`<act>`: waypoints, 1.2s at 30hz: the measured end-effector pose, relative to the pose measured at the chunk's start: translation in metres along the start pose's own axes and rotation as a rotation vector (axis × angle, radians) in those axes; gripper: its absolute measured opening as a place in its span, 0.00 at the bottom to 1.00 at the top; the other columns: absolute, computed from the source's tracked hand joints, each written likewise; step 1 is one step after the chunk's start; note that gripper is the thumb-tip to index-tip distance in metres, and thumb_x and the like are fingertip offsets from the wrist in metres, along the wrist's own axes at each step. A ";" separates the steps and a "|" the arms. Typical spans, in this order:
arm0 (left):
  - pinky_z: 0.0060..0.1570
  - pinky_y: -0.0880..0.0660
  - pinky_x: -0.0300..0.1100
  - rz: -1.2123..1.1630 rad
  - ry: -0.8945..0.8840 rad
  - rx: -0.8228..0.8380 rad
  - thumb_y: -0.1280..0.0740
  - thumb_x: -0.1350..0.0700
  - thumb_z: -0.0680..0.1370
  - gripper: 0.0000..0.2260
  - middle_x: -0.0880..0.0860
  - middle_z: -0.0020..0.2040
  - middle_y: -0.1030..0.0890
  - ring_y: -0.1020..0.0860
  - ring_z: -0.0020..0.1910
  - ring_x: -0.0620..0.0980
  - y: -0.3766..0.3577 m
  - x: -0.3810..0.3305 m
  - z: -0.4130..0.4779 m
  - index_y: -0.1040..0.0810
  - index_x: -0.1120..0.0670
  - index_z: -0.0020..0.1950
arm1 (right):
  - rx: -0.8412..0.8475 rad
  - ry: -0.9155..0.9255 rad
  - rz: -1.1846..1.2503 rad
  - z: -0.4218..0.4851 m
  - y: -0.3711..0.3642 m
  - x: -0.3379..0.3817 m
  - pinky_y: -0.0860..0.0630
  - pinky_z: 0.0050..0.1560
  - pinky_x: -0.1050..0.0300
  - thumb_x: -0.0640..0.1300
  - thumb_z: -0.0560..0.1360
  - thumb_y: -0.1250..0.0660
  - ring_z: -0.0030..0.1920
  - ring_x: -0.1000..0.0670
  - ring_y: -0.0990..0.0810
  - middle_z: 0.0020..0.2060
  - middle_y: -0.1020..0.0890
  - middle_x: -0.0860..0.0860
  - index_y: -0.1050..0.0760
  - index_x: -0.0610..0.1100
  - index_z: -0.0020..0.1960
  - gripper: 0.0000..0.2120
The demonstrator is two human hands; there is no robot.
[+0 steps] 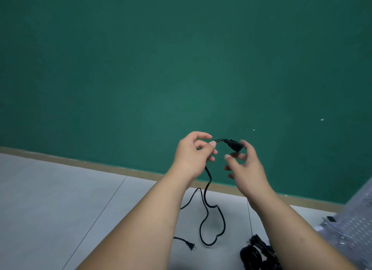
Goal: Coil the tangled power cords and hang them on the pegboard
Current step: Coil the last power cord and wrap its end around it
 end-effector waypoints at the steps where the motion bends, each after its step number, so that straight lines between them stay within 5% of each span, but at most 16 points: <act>1: 0.49 0.19 0.49 -0.048 0.026 -0.007 0.30 0.57 0.83 0.05 0.53 0.42 0.12 0.17 0.38 0.51 -0.001 0.003 0.000 0.20 0.52 0.59 | 0.008 0.002 -0.037 -0.001 0.000 -0.003 0.17 0.58 0.38 0.53 0.80 0.29 0.46 0.52 0.12 0.58 0.17 0.58 0.38 0.61 0.79 0.31; 5: 0.43 0.16 0.46 -0.277 0.183 -0.044 0.30 0.61 0.84 0.06 0.57 0.44 0.14 0.17 0.38 0.52 -0.004 0.019 0.003 0.20 0.55 0.60 | 0.147 -0.009 -0.039 -0.001 -0.008 -0.012 0.18 0.59 0.38 0.54 0.80 0.30 0.49 0.51 0.12 0.49 0.13 0.58 0.33 0.62 0.71 0.22; 9: 0.46 0.15 0.47 -0.580 0.286 -0.107 0.33 0.65 0.84 0.07 0.59 0.44 0.18 0.15 0.42 0.55 -0.004 0.031 0.018 0.19 0.60 0.61 | 0.246 -0.064 -0.035 0.005 -0.024 -0.016 0.21 0.66 0.41 0.55 0.82 0.31 0.55 0.53 0.14 0.48 0.11 0.59 0.41 0.51 0.83 0.34; 13: 0.49 0.15 0.48 -0.730 0.332 -0.136 0.37 0.70 0.84 0.09 0.64 0.49 0.18 0.14 0.46 0.58 -0.006 0.042 0.034 0.18 0.65 0.60 | 0.453 -0.039 -0.081 0.004 -0.035 -0.014 0.21 0.61 0.54 0.51 0.84 0.32 0.47 0.57 0.15 0.43 0.11 0.54 0.19 0.49 0.63 0.11; 16: 0.54 0.15 0.48 -0.623 0.295 -0.174 0.40 0.70 0.84 0.14 0.60 0.48 0.14 0.13 0.48 0.55 0.000 0.044 0.042 0.16 0.62 0.59 | 0.326 0.088 -0.019 0.015 -0.029 -0.007 0.27 0.41 0.64 0.44 0.83 0.30 0.38 0.52 0.23 0.34 0.18 0.48 0.15 0.49 0.52 0.05; 19: 0.57 0.20 0.42 -0.080 0.130 -0.110 0.38 0.62 0.84 0.14 0.51 0.52 0.12 0.15 0.54 0.50 0.008 0.046 0.051 0.15 0.49 0.60 | 0.167 0.177 0.077 0.029 -0.020 -0.004 0.29 0.39 0.58 0.42 0.84 0.32 0.35 0.51 0.27 0.32 0.24 0.51 0.15 0.51 0.52 0.08; 23: 0.60 0.28 0.40 0.509 -0.152 0.055 0.32 0.44 0.83 0.05 0.43 0.56 0.23 0.26 0.61 0.43 -0.003 0.051 0.052 0.20 0.44 0.54 | 0.041 0.201 0.198 0.041 -0.012 -0.004 0.27 0.36 0.60 0.43 0.85 0.33 0.33 0.52 0.29 0.31 0.24 0.53 0.15 0.52 0.53 0.09; 27: 0.58 0.20 0.56 0.124 -0.010 0.192 0.39 0.48 0.88 0.13 0.49 0.41 0.16 0.16 0.44 0.55 -0.009 0.056 0.051 0.28 0.55 0.48 | 0.021 0.145 0.188 0.054 -0.011 -0.012 0.33 0.34 0.56 0.47 0.85 0.32 0.32 0.51 0.32 0.33 0.23 0.54 0.15 0.53 0.55 0.07; 29: 0.53 0.16 0.62 -0.098 0.059 0.178 0.39 0.51 0.88 0.14 0.51 0.31 0.27 0.24 0.30 0.55 -0.012 0.058 0.053 0.32 0.56 0.46 | 0.053 0.071 0.175 0.058 -0.014 -0.019 0.33 0.33 0.56 0.46 0.85 0.33 0.31 0.50 0.32 0.33 0.22 0.53 0.16 0.50 0.55 0.06; 33: 0.31 0.23 0.47 -0.242 0.157 -0.112 0.39 0.49 0.88 0.14 0.51 0.33 0.39 0.40 0.27 0.49 0.003 0.060 0.064 0.33 0.54 0.45 | 0.150 0.000 0.045 0.059 -0.020 -0.030 0.27 0.36 0.52 0.44 0.85 0.33 0.31 0.50 0.25 0.36 0.17 0.51 0.15 0.49 0.53 0.08; 36: 0.33 0.33 0.46 0.034 0.123 -0.161 0.40 0.42 0.86 0.17 0.49 0.32 0.34 0.38 0.27 0.50 0.018 0.069 0.070 0.28 0.51 0.44 | 0.148 0.003 0.095 0.052 -0.025 -0.024 0.23 0.40 0.54 0.44 0.84 0.32 0.34 0.51 0.20 0.38 0.14 0.50 0.14 0.47 0.54 0.07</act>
Point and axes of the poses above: each hand's wrist, its own z-axis towards the middle knuckle, its own y-axis out of the back of the hand, x = y × z, the point moved 4 cm from there along z, towards the middle knuckle
